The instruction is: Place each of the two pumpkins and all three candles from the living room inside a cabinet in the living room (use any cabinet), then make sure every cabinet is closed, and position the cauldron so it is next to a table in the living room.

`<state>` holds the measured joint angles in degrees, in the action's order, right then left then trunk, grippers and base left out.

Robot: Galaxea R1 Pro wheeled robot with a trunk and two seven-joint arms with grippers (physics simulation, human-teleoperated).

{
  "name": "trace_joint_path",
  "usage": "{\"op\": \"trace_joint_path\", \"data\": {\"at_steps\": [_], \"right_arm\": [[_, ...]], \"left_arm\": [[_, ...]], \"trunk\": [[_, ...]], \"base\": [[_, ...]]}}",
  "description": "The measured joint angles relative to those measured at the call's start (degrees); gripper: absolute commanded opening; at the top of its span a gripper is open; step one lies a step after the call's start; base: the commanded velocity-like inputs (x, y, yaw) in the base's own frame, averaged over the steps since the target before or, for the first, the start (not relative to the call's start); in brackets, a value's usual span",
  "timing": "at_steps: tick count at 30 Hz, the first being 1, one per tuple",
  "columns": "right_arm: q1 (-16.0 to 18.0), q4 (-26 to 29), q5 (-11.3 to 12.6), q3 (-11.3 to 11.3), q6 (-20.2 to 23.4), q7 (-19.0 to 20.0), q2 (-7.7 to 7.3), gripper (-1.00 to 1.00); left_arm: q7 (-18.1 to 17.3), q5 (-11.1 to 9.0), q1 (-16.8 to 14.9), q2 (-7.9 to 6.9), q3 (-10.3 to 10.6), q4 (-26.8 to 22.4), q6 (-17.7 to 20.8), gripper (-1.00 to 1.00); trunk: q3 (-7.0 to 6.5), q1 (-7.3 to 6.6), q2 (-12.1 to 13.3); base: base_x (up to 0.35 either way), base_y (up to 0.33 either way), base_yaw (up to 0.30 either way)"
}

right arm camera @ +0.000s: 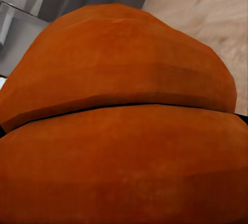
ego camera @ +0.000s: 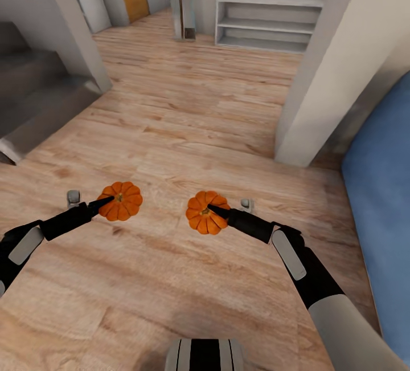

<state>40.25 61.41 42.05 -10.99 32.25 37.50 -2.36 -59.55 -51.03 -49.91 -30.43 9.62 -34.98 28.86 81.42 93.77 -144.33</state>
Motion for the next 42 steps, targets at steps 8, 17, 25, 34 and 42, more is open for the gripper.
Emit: {"op": "trace_joint_path", "data": {"at_steps": [8,17,25,34,42], "right_arm": [[0.0,0.0,0.0,0.0,0.0,0.0,-0.01,-1.00],[0.0,0.0,0.1,0.0,0.0,0.0,0.06,-1.00],[0.0,-1.2,0.3,-0.1,0.1,-0.1,0.07,-1.00],[0.0,-1.6,-0.4,-1.1,0.0,-0.3,0.08,-1.00],[-0.2,-3.9,-0.6,-1.2,0.0,-1.0,-0.03,-1.00]], "left_arm": [[0.0,0.0,0.0,0.02,0.1,0.1,0.0,-1.00],[0.0,0.0,0.1,0.01,0.1,0.1,0.0,-1.00],[0.9,-0.2,0.1,0.02,0.1,0.5,0.1,-1.00],[4.8,3.1,0.4,3.73,0.5,3.2,-0.1,-1.00],[5.4,8.4,0.4,8.58,0.3,8.6,-0.1,-1.00]], "trunk": [[-1.77,-0.21,0.1],[-3.77,-0.44,0.2],[-5.54,-0.65,0.3],[-7.53,-0.88,0.5],[-9.31,-1.09,0.6]], "base": [[0.000,0.000,0.271],[0.000,0.000,0.285],[0.000,0.000,0.036],[0.000,0.000,0.000],[0.000,0.000,0.079]]}}
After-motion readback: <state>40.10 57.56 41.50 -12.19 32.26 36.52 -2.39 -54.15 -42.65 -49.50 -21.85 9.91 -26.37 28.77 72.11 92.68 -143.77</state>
